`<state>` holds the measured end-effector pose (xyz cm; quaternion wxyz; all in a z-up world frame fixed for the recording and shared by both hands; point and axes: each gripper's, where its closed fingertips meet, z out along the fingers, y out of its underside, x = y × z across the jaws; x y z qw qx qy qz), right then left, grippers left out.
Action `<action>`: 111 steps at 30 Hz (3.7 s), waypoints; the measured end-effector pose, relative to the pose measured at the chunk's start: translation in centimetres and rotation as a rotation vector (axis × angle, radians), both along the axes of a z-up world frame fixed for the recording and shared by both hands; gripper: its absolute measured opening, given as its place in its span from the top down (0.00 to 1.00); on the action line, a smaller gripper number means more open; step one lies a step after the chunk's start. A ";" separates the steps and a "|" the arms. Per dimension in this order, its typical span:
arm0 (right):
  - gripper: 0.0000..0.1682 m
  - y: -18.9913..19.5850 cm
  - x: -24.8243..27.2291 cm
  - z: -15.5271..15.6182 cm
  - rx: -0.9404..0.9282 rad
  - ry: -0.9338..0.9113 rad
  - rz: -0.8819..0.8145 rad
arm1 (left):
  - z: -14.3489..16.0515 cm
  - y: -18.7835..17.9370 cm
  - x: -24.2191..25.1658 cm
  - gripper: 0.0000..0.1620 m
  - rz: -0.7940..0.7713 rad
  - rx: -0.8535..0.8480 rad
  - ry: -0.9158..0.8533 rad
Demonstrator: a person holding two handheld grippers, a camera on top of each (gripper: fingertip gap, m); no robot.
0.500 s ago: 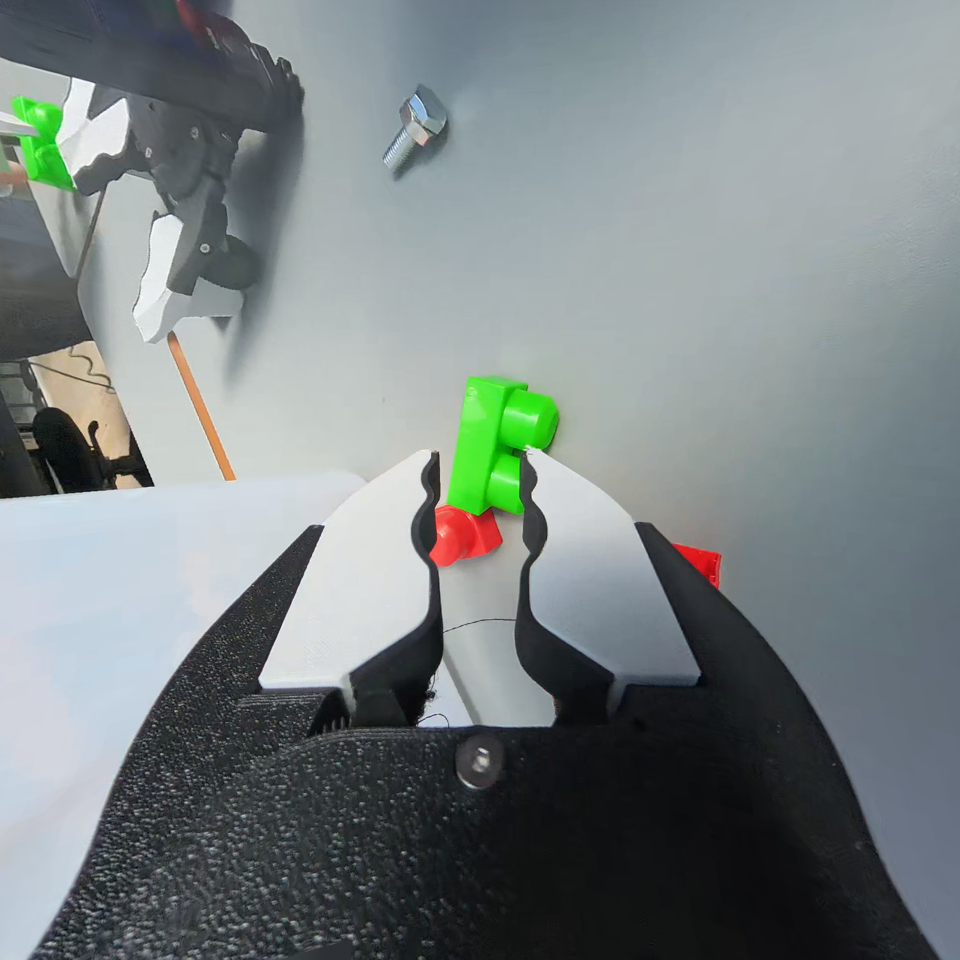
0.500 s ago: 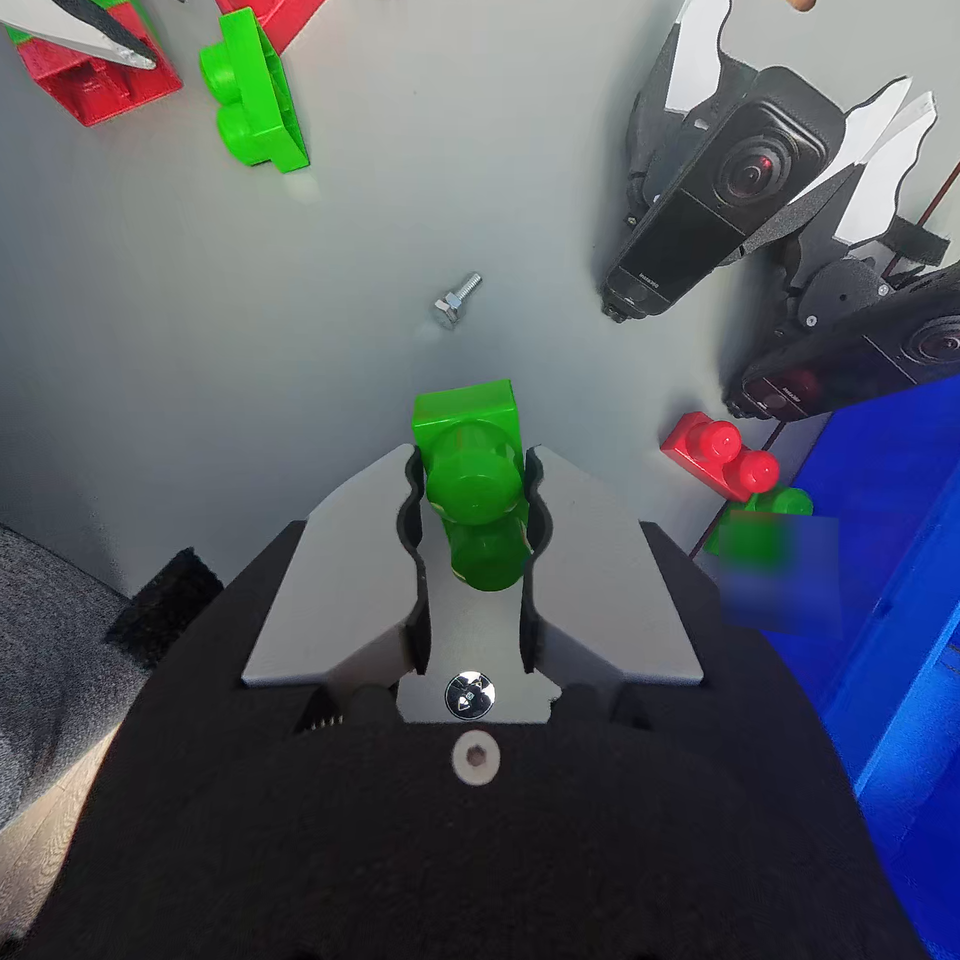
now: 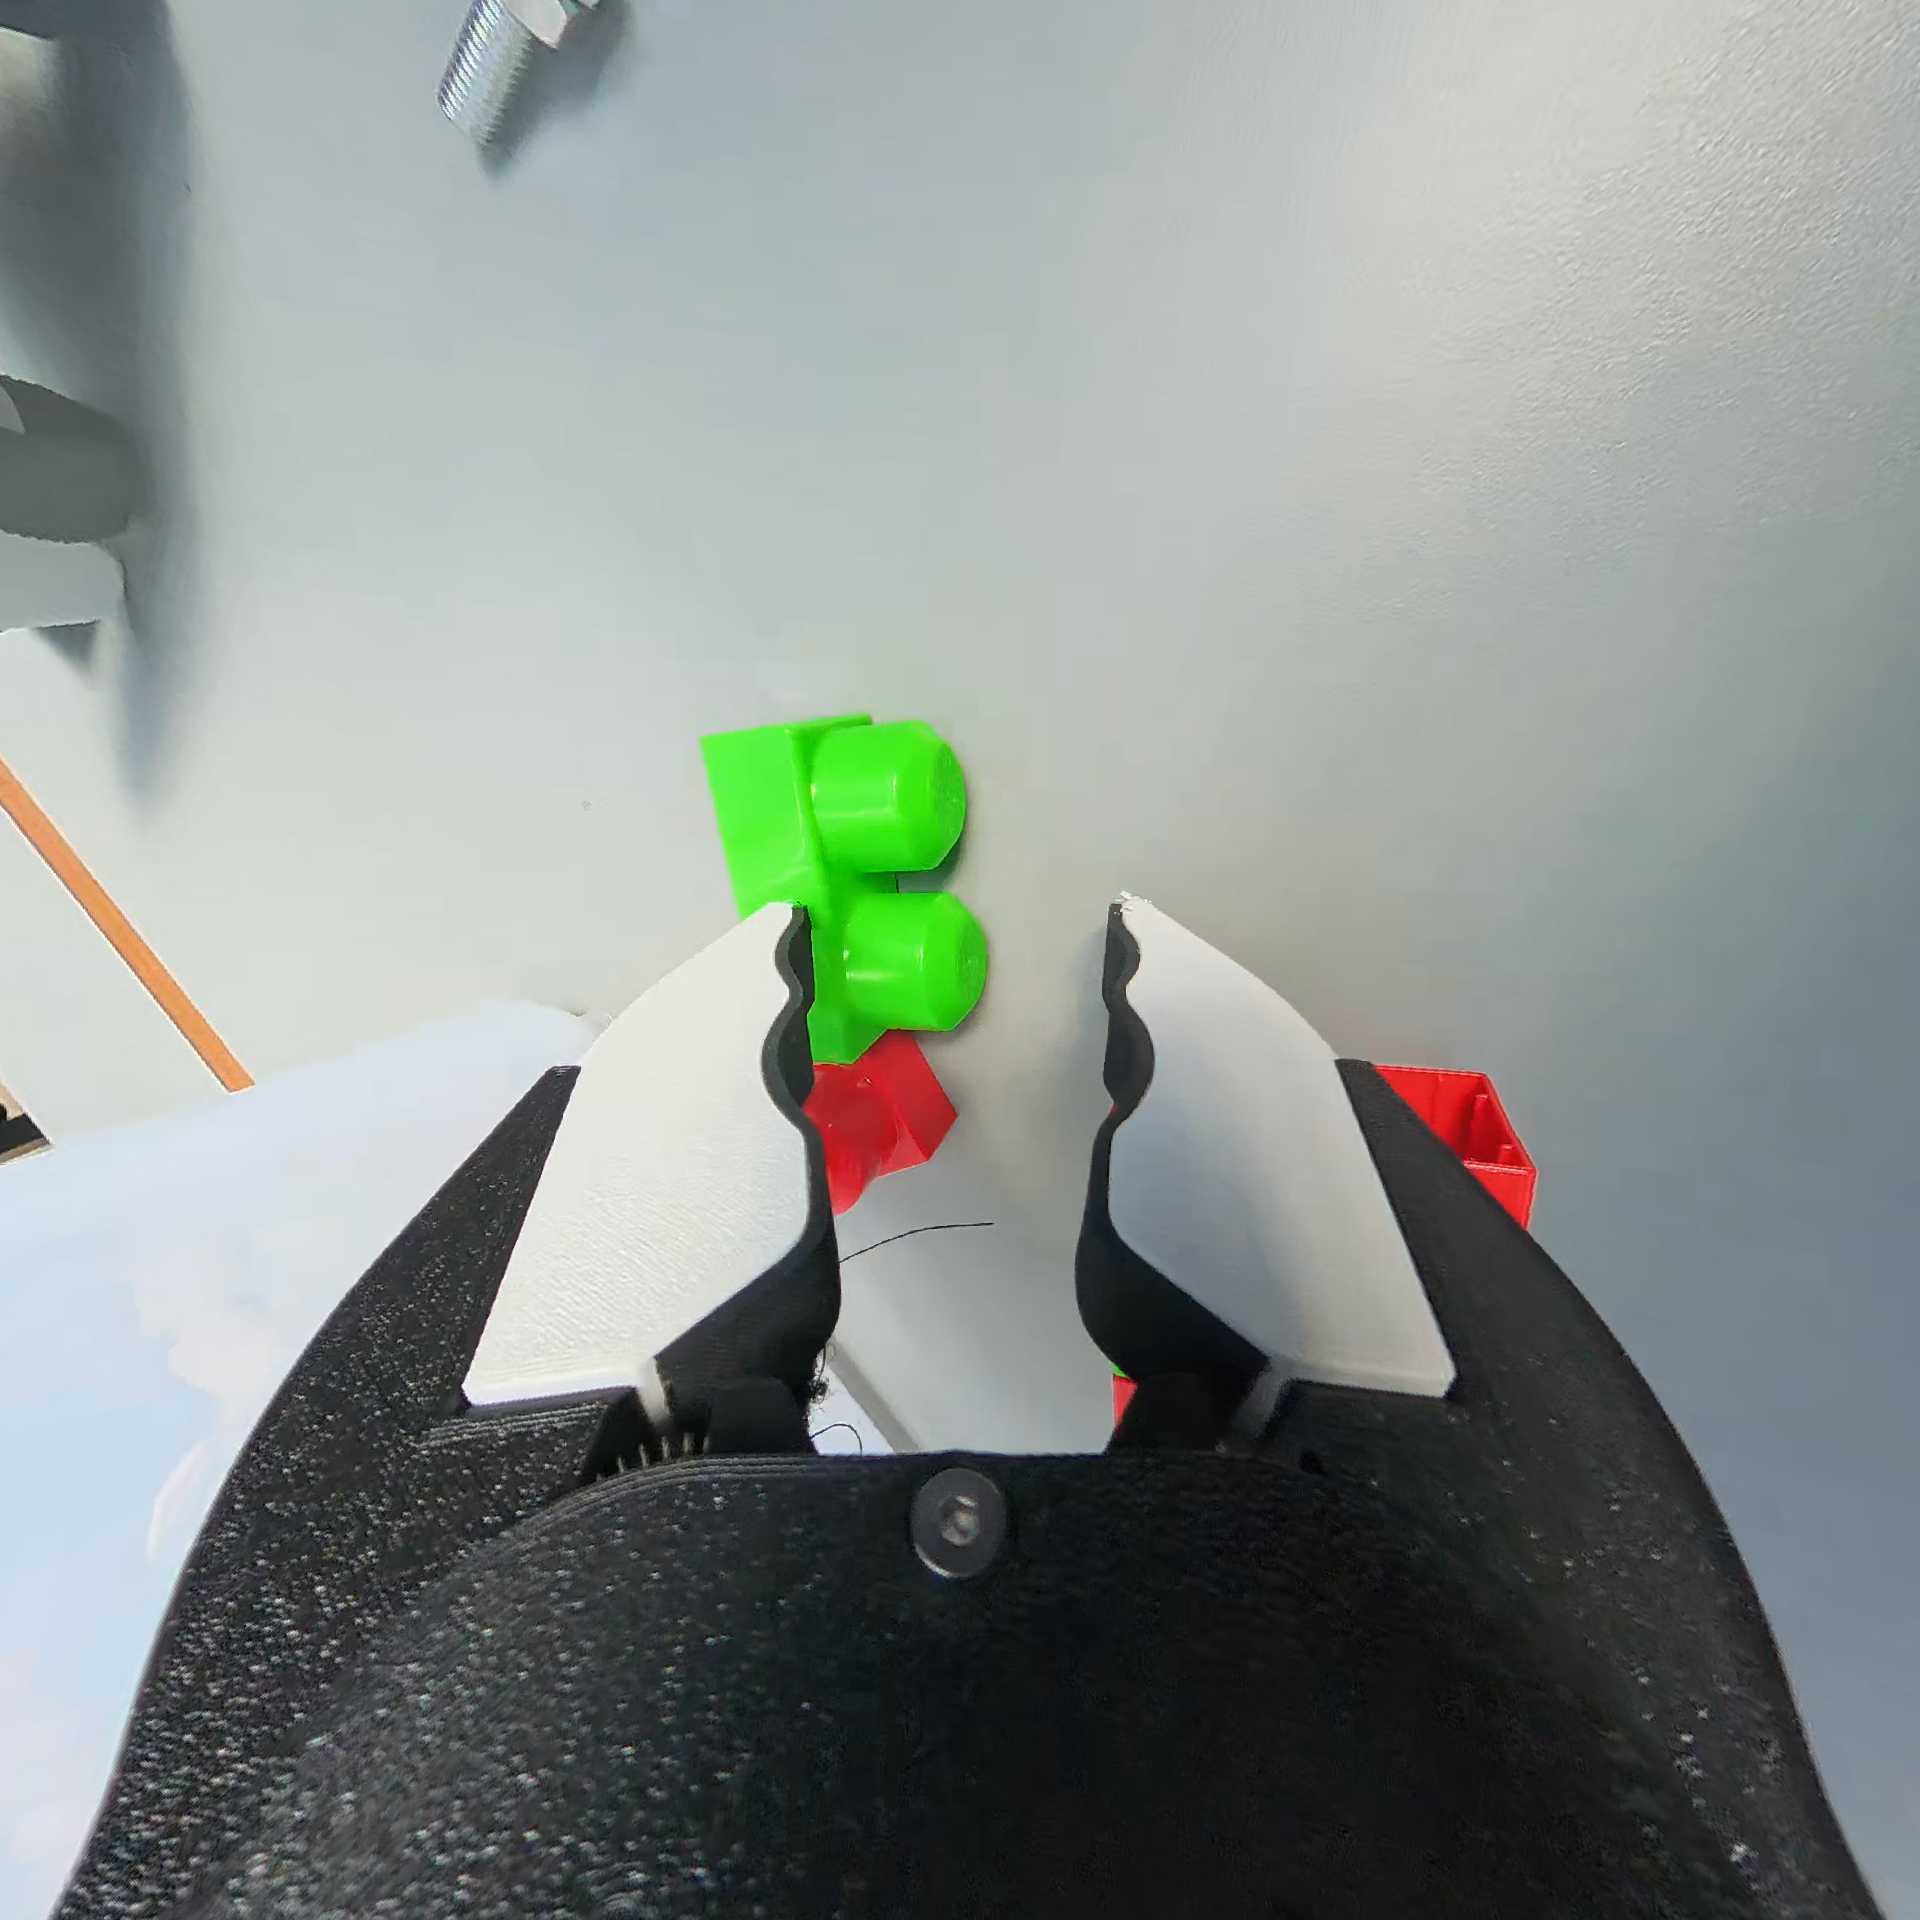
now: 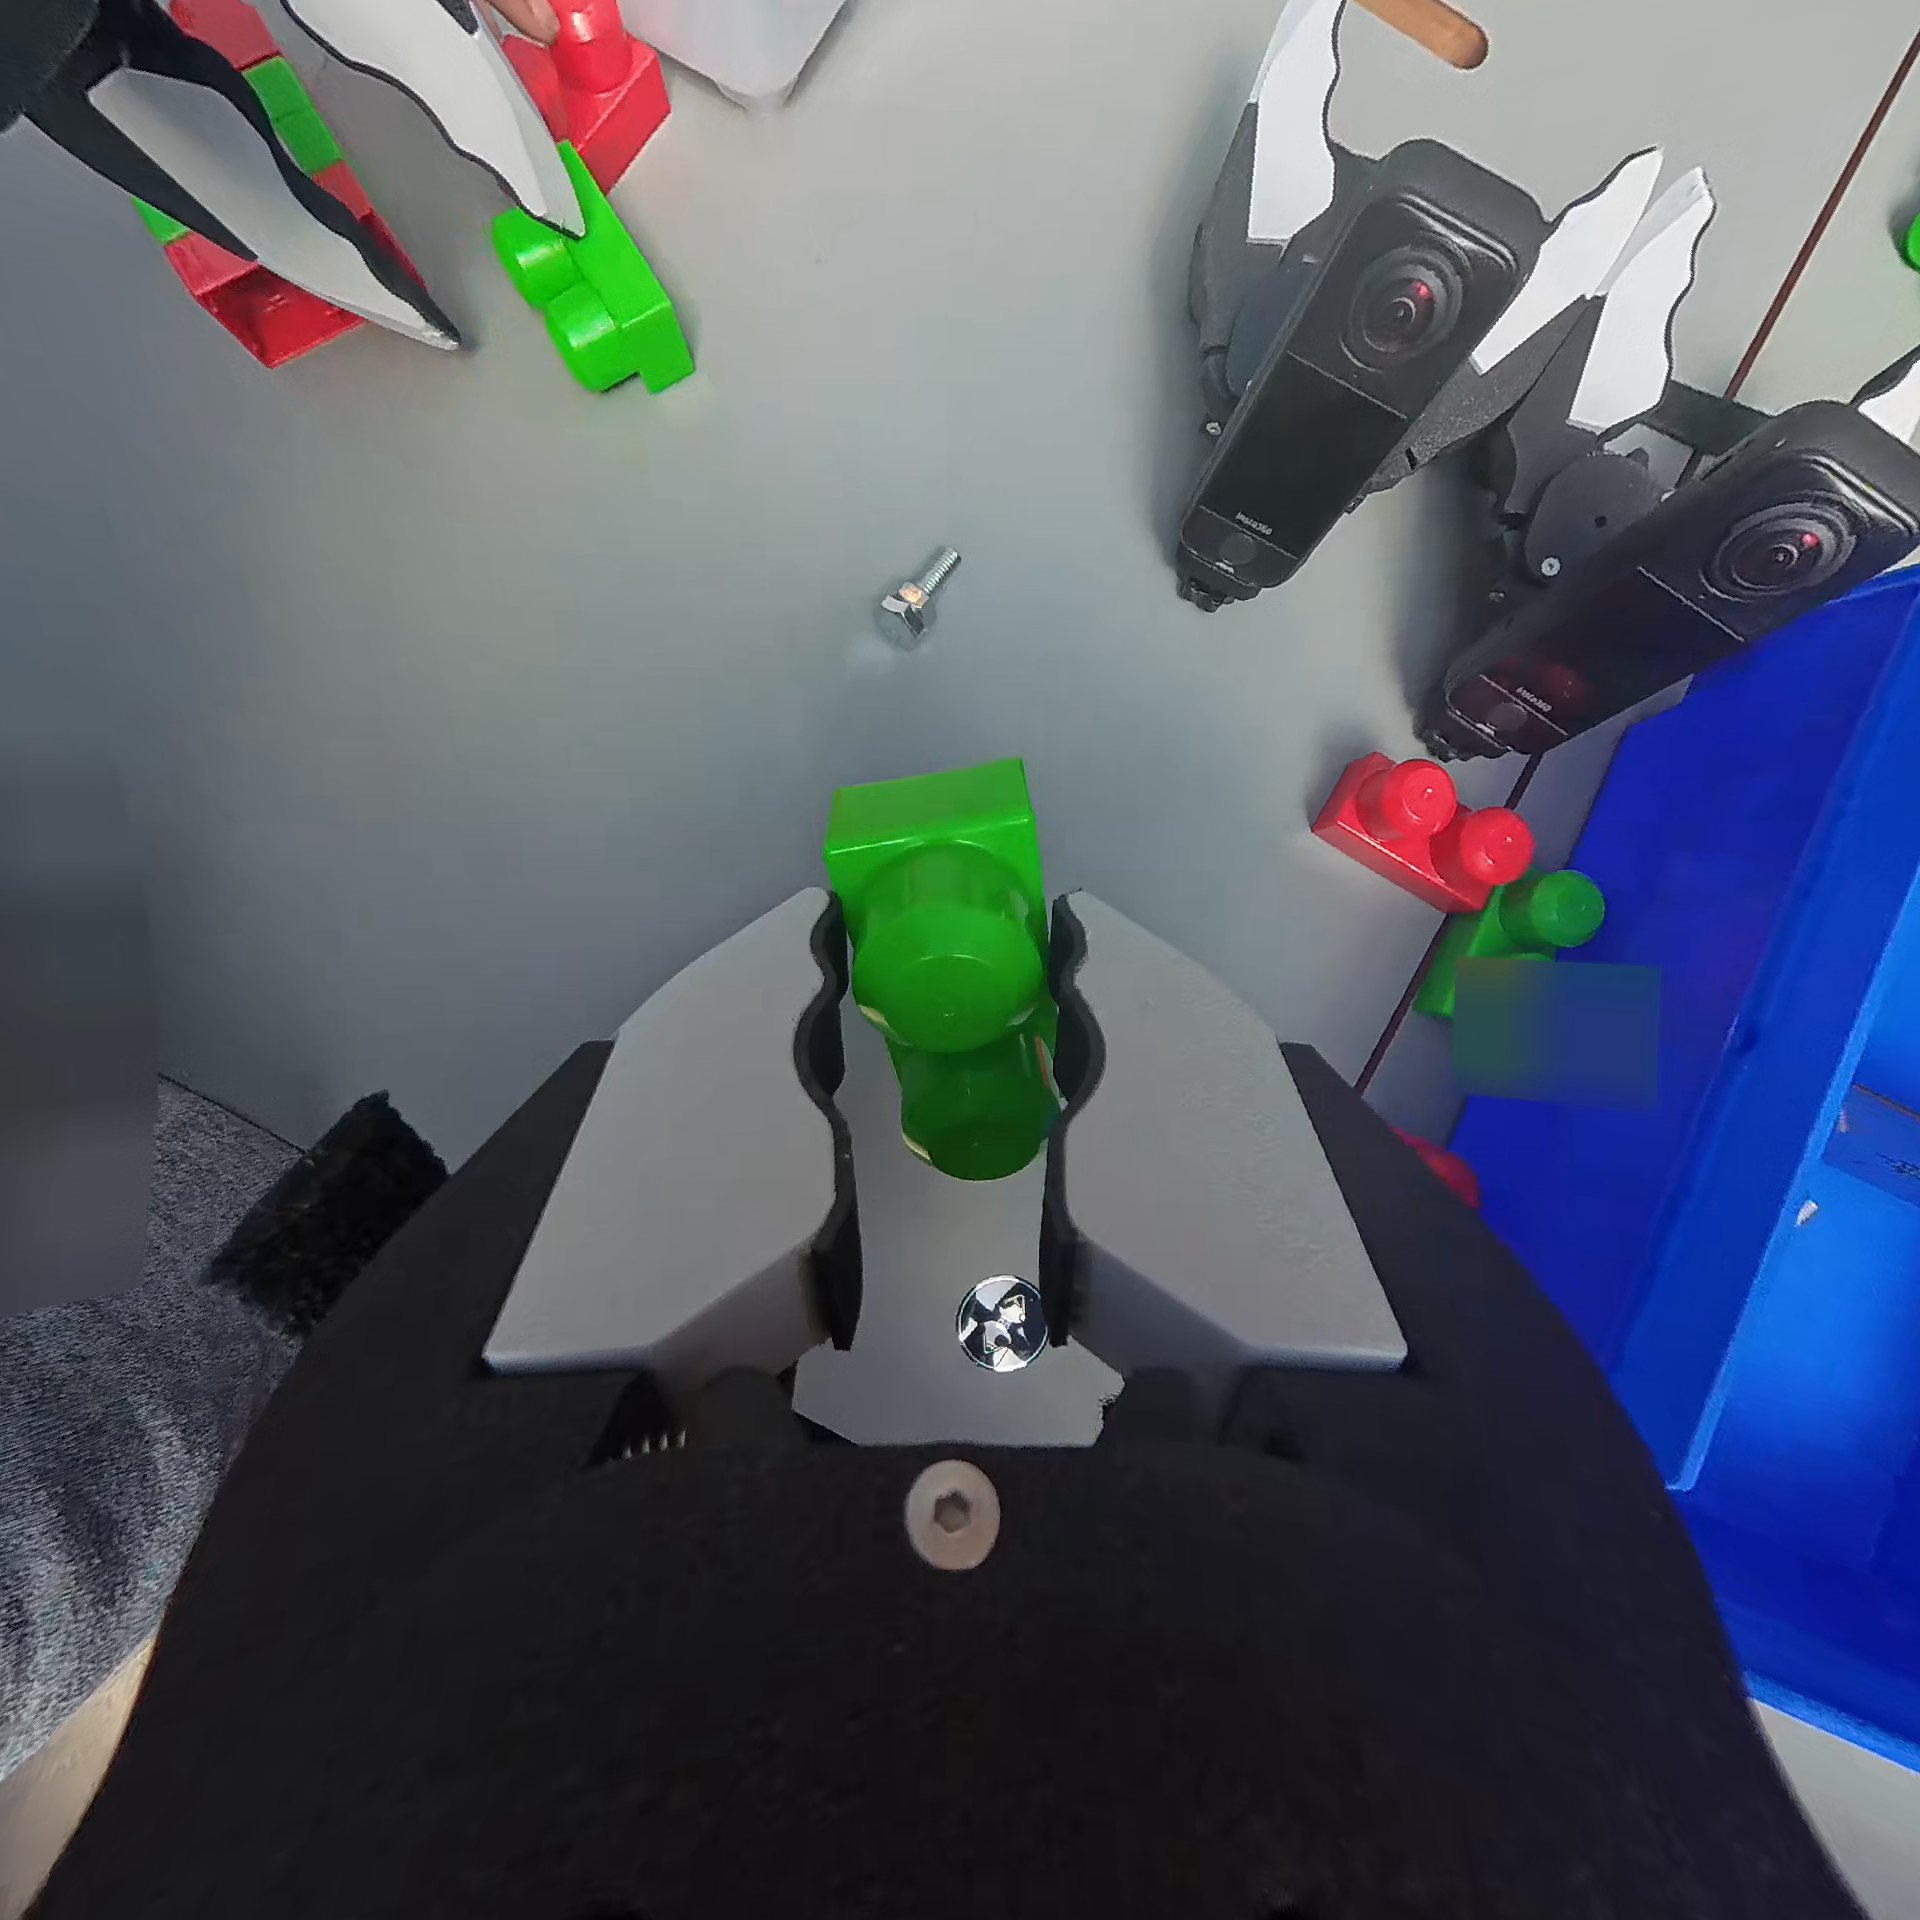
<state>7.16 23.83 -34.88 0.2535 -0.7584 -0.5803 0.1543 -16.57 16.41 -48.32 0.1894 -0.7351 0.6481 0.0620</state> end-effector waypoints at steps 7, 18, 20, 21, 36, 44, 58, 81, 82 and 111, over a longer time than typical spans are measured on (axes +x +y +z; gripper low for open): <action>0.79 -0.5 -0.3 0.8 -0.013 0.029 0.009 | -0.2 2.3 -0.7 0.67 0.016 0.076 0.037; 0.79 -0.8 -0.5 1.5 -0.016 0.048 0.013 | 0.5 5.2 -2.2 0.82 0.111 0.128 0.028; 0.79 -1.0 -0.6 1.4 -0.016 0.046 0.016 | 0.4 5.5 -2.0 0.82 0.137 0.111 0.002; 0.79 -1.1 -0.6 1.4 -0.016 0.045 0.018 | 0.4 5.5 -2.0 0.82 0.155 0.094 -0.008; 0.79 -2.0 -0.8 1.8 -0.017 0.048 0.037 | 0.5 1.3 2.7 0.88 0.393 -0.393 -0.365; 0.79 -2.6 -1.0 1.9 -0.020 0.055 0.047 | 2.5 -3.8 11.7 0.88 0.465 -0.683 -0.671; 0.79 -3.7 -1.1 1.6 -0.028 0.051 0.066 | 1.1 -4.4 14.7 0.88 0.990 -1.025 -0.939; 0.79 -4.4 -1.6 1.0 -0.043 0.049 0.092 | 0.6 -3.9 13.2 0.80 1.118 -0.987 -0.972; 0.79 -4.6 -1.7 1.0 -0.043 0.048 0.100 | 0.7 -4.0 12.9 0.80 1.111 -0.971 -0.959; 0.79 -10.8 -9.3 -4.8 0.276 -0.314 1.092 | 18.0 -10.8 -1.3 0.86 1.095 0.064 -0.661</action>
